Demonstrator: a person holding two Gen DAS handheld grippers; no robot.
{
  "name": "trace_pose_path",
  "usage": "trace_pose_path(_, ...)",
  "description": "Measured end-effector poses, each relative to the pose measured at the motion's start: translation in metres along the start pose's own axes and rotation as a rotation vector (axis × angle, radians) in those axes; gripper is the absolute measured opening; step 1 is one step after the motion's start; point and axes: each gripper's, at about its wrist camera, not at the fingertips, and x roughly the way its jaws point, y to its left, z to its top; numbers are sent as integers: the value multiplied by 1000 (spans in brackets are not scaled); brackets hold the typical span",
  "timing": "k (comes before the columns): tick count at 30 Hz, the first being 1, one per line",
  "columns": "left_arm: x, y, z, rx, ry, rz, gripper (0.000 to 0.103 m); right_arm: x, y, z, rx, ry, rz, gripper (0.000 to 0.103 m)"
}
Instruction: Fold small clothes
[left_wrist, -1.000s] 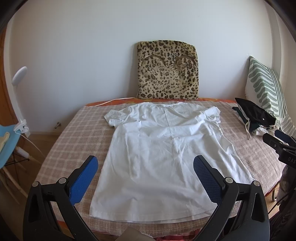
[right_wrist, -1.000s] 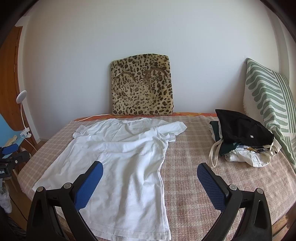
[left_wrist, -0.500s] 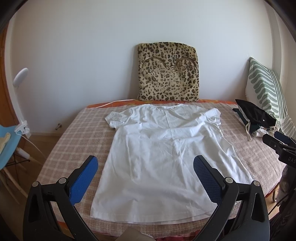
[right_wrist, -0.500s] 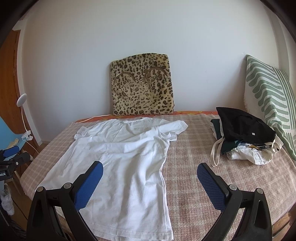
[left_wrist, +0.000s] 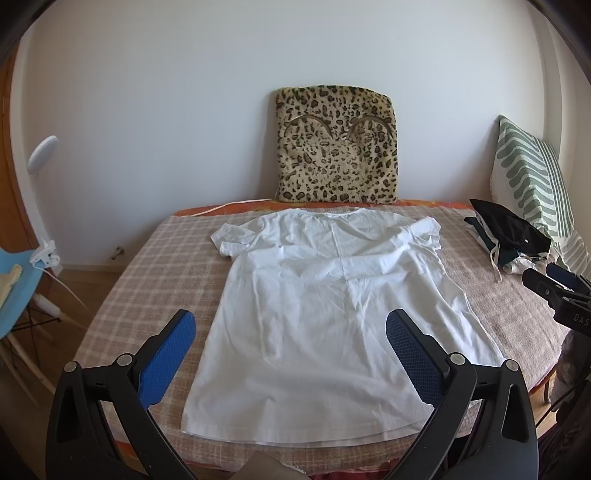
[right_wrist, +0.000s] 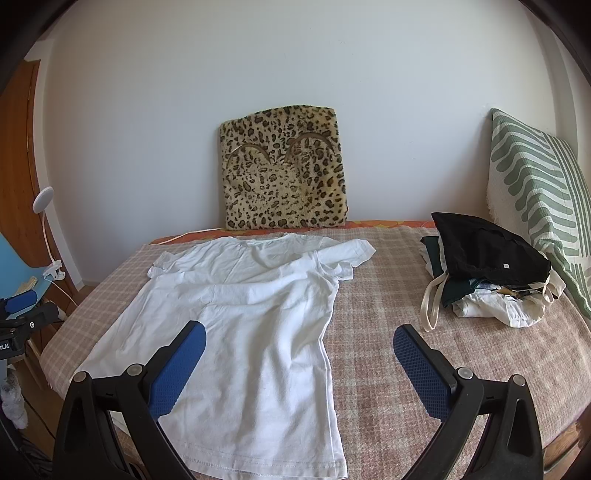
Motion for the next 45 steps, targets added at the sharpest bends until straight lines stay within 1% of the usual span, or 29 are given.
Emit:
trace_pose_path(26, -1, 3, 1, 0, 0, 3, 103, 1, 0, 0, 7, -6, 9, 103)
trace_pose_path(38, 3, 14, -6, -10, 16, 12, 103, 4, 9, 2, 3, -10, 19, 103)
trace_pose_path(42, 8, 32, -9, -60, 44, -19, 102, 9, 16, 6, 8, -12, 32, 103)
trace_pose_path(45, 14, 51, -13, -116, 68, -11, 102, 13, 22, 12, 20, -10, 49, 103)
